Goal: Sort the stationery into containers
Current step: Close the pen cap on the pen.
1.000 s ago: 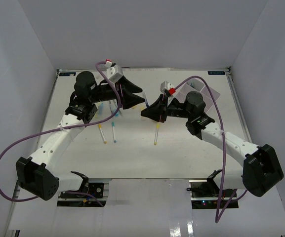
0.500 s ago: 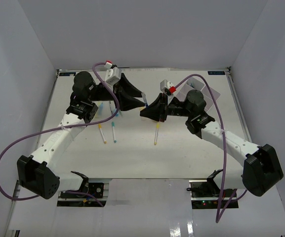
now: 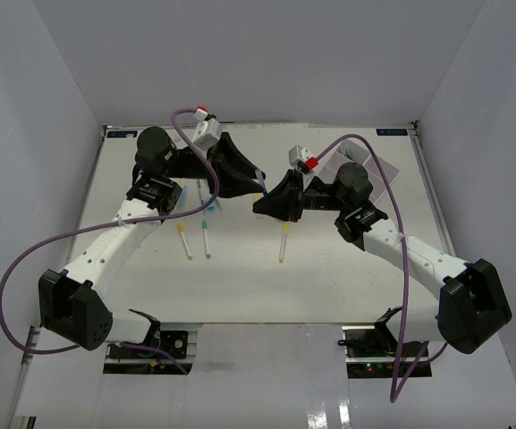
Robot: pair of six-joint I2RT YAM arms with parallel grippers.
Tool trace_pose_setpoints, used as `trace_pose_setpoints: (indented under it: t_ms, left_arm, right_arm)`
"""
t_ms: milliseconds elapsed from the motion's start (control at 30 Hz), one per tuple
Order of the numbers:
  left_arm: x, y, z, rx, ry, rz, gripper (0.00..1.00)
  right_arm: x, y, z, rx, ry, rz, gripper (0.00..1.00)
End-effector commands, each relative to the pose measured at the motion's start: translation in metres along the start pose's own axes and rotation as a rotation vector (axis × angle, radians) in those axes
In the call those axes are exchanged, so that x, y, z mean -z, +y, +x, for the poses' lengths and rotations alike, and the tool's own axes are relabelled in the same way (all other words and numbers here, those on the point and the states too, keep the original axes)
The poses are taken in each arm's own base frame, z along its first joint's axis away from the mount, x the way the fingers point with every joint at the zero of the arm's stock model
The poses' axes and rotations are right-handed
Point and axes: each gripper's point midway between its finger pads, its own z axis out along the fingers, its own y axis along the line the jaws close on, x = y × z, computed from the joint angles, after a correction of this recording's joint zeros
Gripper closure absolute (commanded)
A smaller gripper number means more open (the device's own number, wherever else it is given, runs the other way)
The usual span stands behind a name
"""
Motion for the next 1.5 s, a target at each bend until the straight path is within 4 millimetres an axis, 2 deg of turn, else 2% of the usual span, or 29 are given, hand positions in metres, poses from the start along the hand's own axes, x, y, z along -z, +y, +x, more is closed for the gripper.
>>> trace_pose_setpoints:
  t_ms: [0,200,500,667,767,1067,1233,1467]
  left_arm:
    - [0.0,-0.012,-0.021,-0.064,-0.011,0.055,0.53]
    - [0.0,-0.013,-0.02,-0.059,-0.007,0.072,0.55]
    - [0.0,-0.007,-0.017,-0.025,-0.013,0.033,0.72]
    - [0.0,-0.004,-0.01,0.018,-0.011,0.009,0.75]
    - [0.001,-0.003,-0.008,0.039,-0.015,-0.01,0.82]
    - [0.002,0.015,-0.015,0.115,-0.086,-0.233,1.0]
    - [0.005,0.028,-0.026,0.146,-0.15,-0.39,1.0]
    - [-0.001,0.045,-0.025,0.268,-0.201,-0.542,1.0]
  right_arm:
    - [-0.003,0.004,-0.023,0.053,-0.041,-0.027,0.92]
    - [-0.003,0.003,-0.021,0.053,-0.038,-0.028,0.92]
    - [-0.002,0.003,-0.022,0.054,-0.041,-0.022,0.92]
    - [-0.001,0.003,-0.024,0.059,-0.048,-0.009,0.92]
    - [-0.001,0.002,-0.026,0.055,-0.052,0.002,0.92]
    - [0.005,-0.01,-0.034,0.055,-0.092,0.136,0.92]
    - [0.007,-0.018,-0.037,0.07,-0.111,0.211,0.92]
    - [0.007,-0.028,-0.036,0.097,-0.124,0.304,0.92]
